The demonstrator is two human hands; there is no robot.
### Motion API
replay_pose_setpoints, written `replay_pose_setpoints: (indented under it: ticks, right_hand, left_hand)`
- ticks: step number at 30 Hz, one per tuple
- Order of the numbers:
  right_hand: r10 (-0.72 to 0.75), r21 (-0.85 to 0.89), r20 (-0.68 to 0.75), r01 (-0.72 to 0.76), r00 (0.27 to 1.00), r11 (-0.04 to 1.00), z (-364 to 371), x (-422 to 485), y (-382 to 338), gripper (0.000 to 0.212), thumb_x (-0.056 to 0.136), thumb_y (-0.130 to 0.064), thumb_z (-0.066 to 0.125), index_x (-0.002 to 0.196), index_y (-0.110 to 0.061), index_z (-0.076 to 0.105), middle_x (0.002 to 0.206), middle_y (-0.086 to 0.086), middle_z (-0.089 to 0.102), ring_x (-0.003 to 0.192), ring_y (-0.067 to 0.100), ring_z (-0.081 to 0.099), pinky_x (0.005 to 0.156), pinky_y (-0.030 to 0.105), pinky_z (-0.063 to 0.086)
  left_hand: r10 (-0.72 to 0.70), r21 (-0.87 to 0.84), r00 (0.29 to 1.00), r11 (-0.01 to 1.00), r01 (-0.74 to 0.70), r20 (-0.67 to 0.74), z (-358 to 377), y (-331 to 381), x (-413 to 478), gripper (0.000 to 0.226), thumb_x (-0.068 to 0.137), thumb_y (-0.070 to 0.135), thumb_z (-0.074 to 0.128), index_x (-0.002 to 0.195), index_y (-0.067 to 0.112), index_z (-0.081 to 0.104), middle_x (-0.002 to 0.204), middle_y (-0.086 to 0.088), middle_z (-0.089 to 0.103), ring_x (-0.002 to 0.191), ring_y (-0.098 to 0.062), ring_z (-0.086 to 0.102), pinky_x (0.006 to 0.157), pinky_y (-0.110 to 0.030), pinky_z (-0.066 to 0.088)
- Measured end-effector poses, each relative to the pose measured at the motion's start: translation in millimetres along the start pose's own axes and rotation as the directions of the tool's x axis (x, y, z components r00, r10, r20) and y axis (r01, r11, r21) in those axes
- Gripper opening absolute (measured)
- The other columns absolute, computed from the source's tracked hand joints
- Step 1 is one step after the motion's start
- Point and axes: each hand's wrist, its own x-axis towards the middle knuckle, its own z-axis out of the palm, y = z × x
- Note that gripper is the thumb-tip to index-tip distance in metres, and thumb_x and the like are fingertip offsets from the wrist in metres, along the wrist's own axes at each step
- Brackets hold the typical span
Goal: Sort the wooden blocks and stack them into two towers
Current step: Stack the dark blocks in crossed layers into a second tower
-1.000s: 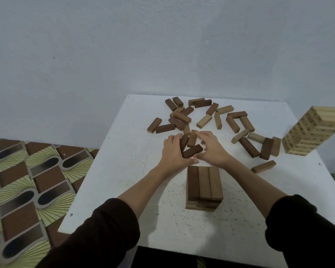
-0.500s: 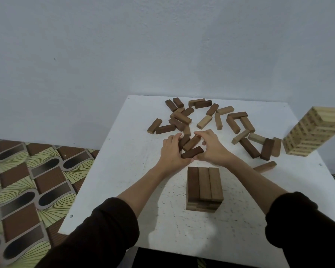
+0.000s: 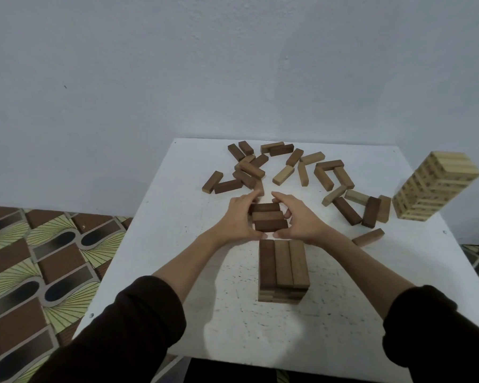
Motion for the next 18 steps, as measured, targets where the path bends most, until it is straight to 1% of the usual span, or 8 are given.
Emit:
replay_pose_setpoints:
  ticks: [2, 4, 8, 10, 12, 13, 16, 18]
  right_hand:
    - [0.007, -0.003, 0.012, -0.007, 1.000, 1.000, -1, 0, 1, 0.090, 0.072, -0.011, 0.078, 0.145, -0.018, 0.025, 0.133, 0.001, 0.041, 0.092, 0.006, 0.040, 0.067, 0.006, 0.035]
    - [0.016, -0.021, 0.020, -0.015, 1.000, 1.000, -1, 1, 2, 0.088, 0.073, -0.013, 0.078, 0.144, -0.018, 0.028, 0.132, 0.000, 0.042, 0.085, 0.004, 0.044, 0.065, 0.006, 0.035]
    - [0.016, -0.003, 0.022, -0.016, 1.000, 1.000, -3, 1, 1, 0.085, 0.073, -0.012, 0.078, 0.143, -0.019, 0.030, 0.127, -0.002, 0.043, 0.084, 0.004, 0.046, 0.060, 0.003, 0.040]
    - [0.014, 0.041, 0.018, -0.015, 1.000, 0.999, -6, -1, -1, 0.085, 0.073, -0.012, 0.078, 0.143, -0.020, 0.030, 0.125, -0.002, 0.043, 0.083, 0.007, 0.047, 0.062, 0.004, 0.042]
    - [0.011, 0.088, 0.002, -0.012, 1.000, 0.996, -13, -5, -5, 0.086, 0.073, -0.012, 0.078, 0.143, -0.024, 0.030, 0.125, -0.004, 0.043, 0.087, 0.011, 0.048, 0.066, 0.008, 0.045]
    - [0.007, 0.116, -0.008, -0.006, 1.000, 0.993, -18, -7, -7, 0.087, 0.073, -0.012, 0.078, 0.143, -0.026, 0.029, 0.126, -0.004, 0.044, 0.090, 0.012, 0.048, 0.069, 0.011, 0.045]
    - [-0.009, 0.214, -0.041, 0.018, 0.999, 0.977, -33, -19, -20, 0.086, 0.074, -0.010, 0.078, 0.143, -0.029, 0.031, 0.122, -0.010, 0.044, 0.094, 0.009, 0.048, 0.075, 0.013, 0.044]
    - [-0.022, 0.260, -0.073, 0.040, 0.997, 0.965, -40, -28, -30, 0.084, 0.074, -0.010, 0.078, 0.141, -0.030, 0.031, 0.116, -0.019, 0.043, 0.096, 0.008, 0.049, 0.077, 0.013, 0.043]
  left_hand:
    - [-0.022, -0.025, 1.000, 0.999, 0.022, 0.002, -3, -2, -1, 0.102, 0.056, 0.027, 0.083, 0.142, 0.020, 0.029, 0.124, 0.000, 0.047, 0.124, -0.022, 0.040, 0.104, -0.044, 0.041]
    - [-0.031, -0.050, 0.999, 0.998, 0.031, 0.013, -6, 0, -3, 0.100, 0.060, 0.019, 0.082, 0.144, 0.018, 0.027, 0.123, -0.001, 0.047, 0.123, -0.022, 0.041, 0.103, -0.041, 0.041]
    - [-0.011, -0.079, 0.999, 0.997, 0.014, 0.035, -9, 2, -2, 0.096, 0.063, 0.009, 0.083, 0.142, 0.019, 0.029, 0.124, -0.006, 0.048, 0.116, -0.023, 0.049, 0.097, -0.038, 0.048]
    - [0.010, -0.093, 0.999, 0.996, -0.005, 0.048, -12, 5, -1, 0.092, 0.065, 0.007, 0.082, 0.140, 0.019, 0.031, 0.122, -0.006, 0.049, 0.114, -0.022, 0.051, 0.092, -0.024, 0.047]
    - [0.041, -0.083, 0.999, 0.996, -0.038, 0.035, -18, 12, -3, 0.089, 0.067, 0.008, 0.082, 0.138, 0.019, 0.031, 0.122, -0.004, 0.050, 0.114, -0.018, 0.049, 0.086, -0.007, 0.037]
    - [0.063, -0.090, 0.998, 0.994, -0.060, 0.024, -22, 17, -4, 0.090, 0.067, 0.009, 0.082, 0.140, 0.019, 0.030, 0.122, -0.004, 0.050, 0.116, -0.017, 0.048, 0.088, -0.008, 0.036]
    - [0.103, -0.127, 0.995, 0.987, -0.102, 0.007, -33, 31, -10, 0.095, 0.063, 0.018, 0.079, 0.144, 0.021, 0.028, 0.121, 0.002, 0.051, 0.120, -0.014, 0.045, 0.102, -0.027, 0.036]
    - [0.135, -0.139, 0.991, 0.981, -0.134, 0.001, -39, 43, -17, 0.094, 0.061, 0.023, 0.077, 0.143, 0.021, 0.029, 0.119, 0.005, 0.052, 0.120, -0.012, 0.045, 0.103, -0.030, 0.035]
